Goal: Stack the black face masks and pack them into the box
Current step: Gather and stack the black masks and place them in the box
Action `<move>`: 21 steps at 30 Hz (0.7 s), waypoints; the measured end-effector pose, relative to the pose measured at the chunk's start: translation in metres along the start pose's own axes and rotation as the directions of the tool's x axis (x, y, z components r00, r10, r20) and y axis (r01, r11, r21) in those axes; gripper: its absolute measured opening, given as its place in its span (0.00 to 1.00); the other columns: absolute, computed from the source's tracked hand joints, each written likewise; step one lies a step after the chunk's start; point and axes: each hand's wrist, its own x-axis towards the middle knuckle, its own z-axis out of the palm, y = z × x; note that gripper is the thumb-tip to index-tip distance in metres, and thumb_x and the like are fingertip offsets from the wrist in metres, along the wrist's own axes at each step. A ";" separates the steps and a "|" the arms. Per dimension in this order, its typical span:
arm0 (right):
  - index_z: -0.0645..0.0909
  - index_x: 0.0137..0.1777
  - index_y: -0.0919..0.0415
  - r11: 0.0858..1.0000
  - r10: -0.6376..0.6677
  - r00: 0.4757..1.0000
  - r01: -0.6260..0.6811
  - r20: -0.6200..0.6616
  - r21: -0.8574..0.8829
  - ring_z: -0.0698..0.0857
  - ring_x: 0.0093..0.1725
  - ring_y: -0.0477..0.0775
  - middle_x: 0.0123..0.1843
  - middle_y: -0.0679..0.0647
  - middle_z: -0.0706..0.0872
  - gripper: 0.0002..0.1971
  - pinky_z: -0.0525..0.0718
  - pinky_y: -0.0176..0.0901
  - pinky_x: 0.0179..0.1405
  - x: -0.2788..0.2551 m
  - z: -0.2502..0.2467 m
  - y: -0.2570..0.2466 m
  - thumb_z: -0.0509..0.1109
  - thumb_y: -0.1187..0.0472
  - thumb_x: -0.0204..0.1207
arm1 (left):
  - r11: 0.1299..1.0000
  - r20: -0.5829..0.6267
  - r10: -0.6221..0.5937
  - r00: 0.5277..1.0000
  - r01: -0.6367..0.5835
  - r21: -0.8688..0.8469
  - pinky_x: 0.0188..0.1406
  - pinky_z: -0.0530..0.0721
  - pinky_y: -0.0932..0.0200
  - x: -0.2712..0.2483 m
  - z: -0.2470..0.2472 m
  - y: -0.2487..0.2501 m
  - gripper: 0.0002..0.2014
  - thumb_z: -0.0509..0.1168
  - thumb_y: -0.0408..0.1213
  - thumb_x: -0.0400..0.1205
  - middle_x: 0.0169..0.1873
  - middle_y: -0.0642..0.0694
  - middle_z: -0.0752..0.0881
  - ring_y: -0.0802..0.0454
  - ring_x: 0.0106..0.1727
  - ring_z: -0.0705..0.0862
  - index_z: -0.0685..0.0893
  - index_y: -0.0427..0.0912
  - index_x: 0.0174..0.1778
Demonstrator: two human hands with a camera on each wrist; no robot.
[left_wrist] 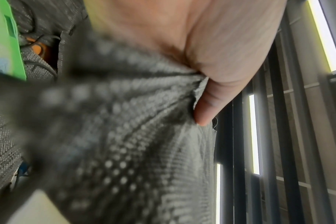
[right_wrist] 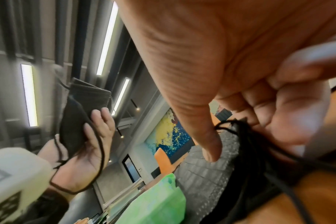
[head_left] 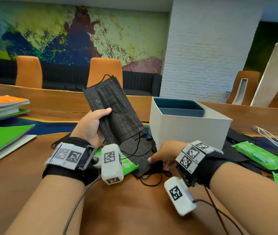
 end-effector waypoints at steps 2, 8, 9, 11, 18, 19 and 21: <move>0.78 0.37 0.61 1.000 0.016 0.999 -0.017 0.033 0.014 0.84 0.26 0.47 0.34 0.52 0.88 0.15 0.83 0.38 0.35 0.004 -0.001 -0.002 0.72 0.50 0.77 | 1.000 -0.002 0.005 1.000 -0.005 -0.002 0.56 0.84 0.43 0.001 0.002 -0.001 0.17 0.59 0.33 0.83 0.54 0.39 0.89 0.41 0.55 0.88 0.80 0.36 0.67; 0.80 0.46 0.63 0.996 -0.010 0.999 0.007 0.032 0.084 0.81 0.20 0.46 0.26 0.53 0.87 0.09 0.73 0.31 0.17 -0.009 -0.025 -0.008 0.67 0.57 0.81 | 0.999 -0.012 0.038 0.999 -0.038 0.023 0.49 0.86 0.46 0.004 0.001 -0.004 0.17 0.59 0.31 0.84 0.51 0.39 0.90 0.42 0.53 0.89 0.79 0.36 0.68; 0.81 0.51 0.64 0.995 -0.029 1.000 0.030 -0.009 0.098 0.83 0.25 0.48 0.31 0.55 0.88 0.09 0.74 0.32 0.20 -0.013 -0.031 -0.007 0.66 0.57 0.81 | 0.999 -0.010 0.041 0.999 -0.041 0.031 0.48 0.86 0.47 0.005 0.002 -0.005 0.17 0.59 0.30 0.84 0.51 0.39 0.90 0.43 0.52 0.89 0.79 0.36 0.69; 0.81 0.57 0.63 0.993 -0.081 0.991 0.090 -0.111 0.082 0.86 0.33 0.52 0.38 0.57 0.88 0.10 0.76 0.35 0.24 -0.019 -0.042 -0.003 0.66 0.57 0.81 | 0.998 -0.012 0.042 0.999 -0.042 0.043 0.48 0.86 0.47 0.005 0.002 -0.006 0.17 0.59 0.31 0.84 0.52 0.39 0.90 0.43 0.52 0.89 0.78 0.37 0.69; 0.85 0.52 0.60 0.964 -0.173 0.909 0.235 -0.380 0.123 0.86 0.31 0.47 0.39 0.59 0.90 0.09 0.80 0.34 0.25 -0.040 -0.069 0.022 0.64 0.61 0.82 | 0.996 -0.031 0.036 0.999 -0.033 0.086 0.45 0.85 0.49 0.004 0.004 -0.007 0.17 0.59 0.30 0.84 0.55 0.39 0.88 0.43 0.53 0.88 0.78 0.36 0.69; 0.86 0.51 0.59 0.958 -0.189 0.890 0.260 -0.415 0.121 0.87 0.32 0.48 0.40 0.60 0.90 0.09 0.80 0.35 0.25 -0.043 -0.071 0.026 0.64 0.62 0.81 | 0.995 -0.032 0.037 0.999 -0.034 0.095 0.44 0.86 0.49 0.004 0.004 -0.008 0.16 0.59 0.30 0.84 0.54 0.39 0.88 0.44 0.52 0.89 0.78 0.36 0.68; 0.86 0.49 0.57 0.940 -0.213 0.847 0.313 -0.486 0.134 0.86 0.32 0.50 0.39 0.59 0.90 0.08 0.80 0.35 0.25 -0.049 -0.077 0.034 0.64 0.61 0.81 | 0.992 -0.032 0.042 0.999 -0.038 0.119 0.39 0.88 0.52 0.004 0.005 -0.009 0.15 0.59 0.29 0.84 0.50 0.40 0.89 0.46 0.47 0.90 0.79 0.36 0.66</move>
